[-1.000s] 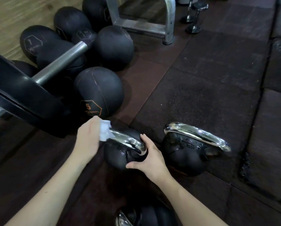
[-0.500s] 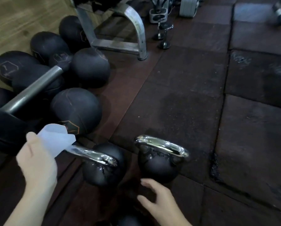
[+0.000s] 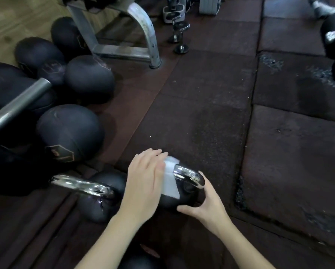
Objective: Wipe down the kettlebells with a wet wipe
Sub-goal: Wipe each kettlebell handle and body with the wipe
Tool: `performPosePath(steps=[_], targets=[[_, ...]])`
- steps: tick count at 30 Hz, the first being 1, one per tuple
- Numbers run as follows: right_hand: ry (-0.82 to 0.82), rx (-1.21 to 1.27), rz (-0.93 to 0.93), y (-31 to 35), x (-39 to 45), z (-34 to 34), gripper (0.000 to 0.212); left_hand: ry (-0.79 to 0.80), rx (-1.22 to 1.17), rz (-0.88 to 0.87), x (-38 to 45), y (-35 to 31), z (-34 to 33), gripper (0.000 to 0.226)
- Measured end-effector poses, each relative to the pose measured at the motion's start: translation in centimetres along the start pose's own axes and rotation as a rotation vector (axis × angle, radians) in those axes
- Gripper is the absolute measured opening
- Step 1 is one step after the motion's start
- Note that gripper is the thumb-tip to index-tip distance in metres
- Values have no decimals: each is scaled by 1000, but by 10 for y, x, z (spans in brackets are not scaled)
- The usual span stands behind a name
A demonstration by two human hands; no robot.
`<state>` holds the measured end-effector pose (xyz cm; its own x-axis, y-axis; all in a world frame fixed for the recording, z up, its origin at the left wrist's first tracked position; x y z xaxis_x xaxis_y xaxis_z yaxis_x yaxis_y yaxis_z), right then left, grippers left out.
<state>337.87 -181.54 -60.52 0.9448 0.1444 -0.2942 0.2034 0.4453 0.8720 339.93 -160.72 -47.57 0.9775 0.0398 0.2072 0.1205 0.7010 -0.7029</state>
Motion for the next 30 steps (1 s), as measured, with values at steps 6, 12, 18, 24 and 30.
performPosePath(steps=[6, 12, 18, 24, 30], targets=[[-5, 84, -11, -5, 13, -5, 131, -13, -23, 170, 20, 2, 5, 43], [-10, 92, 22, -6, 13, -4, 132, -31, 309, 56, 37, -26, -5, 24], [-25, 84, 9, 1, 13, -7, 110, 206, 764, -393, 29, -80, -71, 44], [-27, 46, -9, -2, 14, -5, 129, 101, 503, -472, 38, -53, -36, 38], [-15, 31, 3, -2, 14, -4, 135, 93, 85, 17, 45, 9, 7, 32]])
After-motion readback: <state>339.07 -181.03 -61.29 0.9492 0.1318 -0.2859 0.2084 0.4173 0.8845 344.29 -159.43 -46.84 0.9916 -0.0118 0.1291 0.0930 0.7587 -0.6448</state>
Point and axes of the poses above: each hand's wrist, its own x-axis towards the middle knuckle, its own z-axis out of the back of the hand, y = z × x, the point moved 5 cm from there along x, towards the middle knuckle, and after that the axes turned 9 degrees about -x, right-handed, at the moved point
